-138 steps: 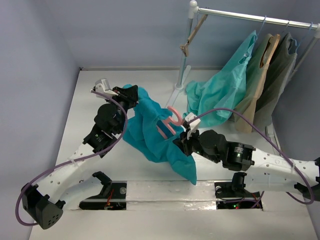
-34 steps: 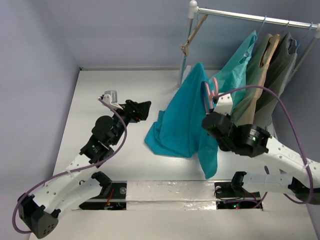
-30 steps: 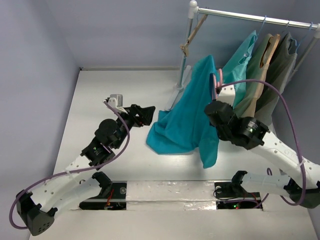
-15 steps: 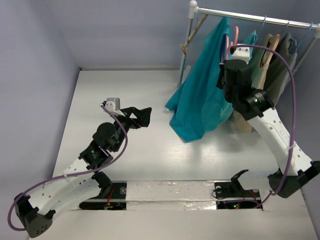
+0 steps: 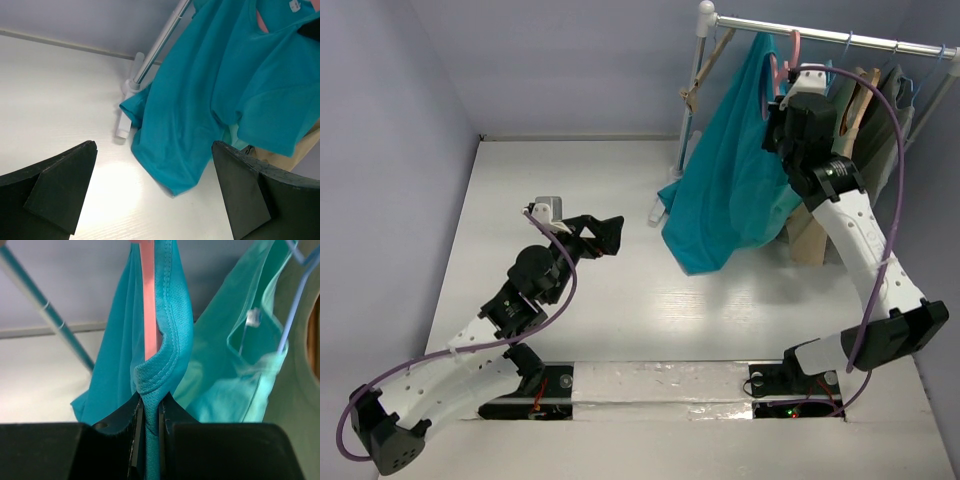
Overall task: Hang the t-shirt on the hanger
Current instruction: Place the hanger at the clothesline.
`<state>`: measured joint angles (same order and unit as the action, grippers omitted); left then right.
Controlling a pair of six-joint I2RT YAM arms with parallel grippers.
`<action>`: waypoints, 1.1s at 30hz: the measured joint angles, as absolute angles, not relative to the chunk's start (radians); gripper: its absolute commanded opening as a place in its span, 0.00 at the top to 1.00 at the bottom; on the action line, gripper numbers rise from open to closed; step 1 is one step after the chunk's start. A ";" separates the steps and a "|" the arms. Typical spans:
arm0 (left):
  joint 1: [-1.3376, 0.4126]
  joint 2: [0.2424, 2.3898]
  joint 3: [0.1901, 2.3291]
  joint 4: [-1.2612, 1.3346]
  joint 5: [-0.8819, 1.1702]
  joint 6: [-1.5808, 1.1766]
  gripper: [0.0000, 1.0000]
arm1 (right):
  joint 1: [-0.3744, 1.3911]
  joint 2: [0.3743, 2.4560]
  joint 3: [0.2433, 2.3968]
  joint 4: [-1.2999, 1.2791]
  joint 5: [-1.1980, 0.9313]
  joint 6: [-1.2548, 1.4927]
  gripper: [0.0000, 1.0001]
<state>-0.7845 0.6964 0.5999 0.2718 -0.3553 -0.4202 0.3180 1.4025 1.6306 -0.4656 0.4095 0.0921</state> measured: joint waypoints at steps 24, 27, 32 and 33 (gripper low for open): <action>-0.785 0.701 0.595 0.273 -0.352 -0.427 0.01 | 0.254 1.666 1.864 -0.435 0.368 0.057 1.00; -0.785 0.701 0.595 0.273 -0.353 -0.427 0.01 | 0.250 1.678 1.850 -0.401 0.371 0.058 1.00; -0.785 0.701 0.595 0.273 -0.353 -0.427 0.01 | 0.248 1.676 1.835 -0.377 0.377 0.062 0.65; -0.785 0.701 0.595 0.273 -0.355 -0.427 0.01 | 0.248 1.674 1.834 -0.376 0.381 0.070 0.53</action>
<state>-0.7845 0.7010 0.5949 0.2726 -0.3546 -0.4274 0.2478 1.6741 1.8339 -0.3763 0.3805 0.0700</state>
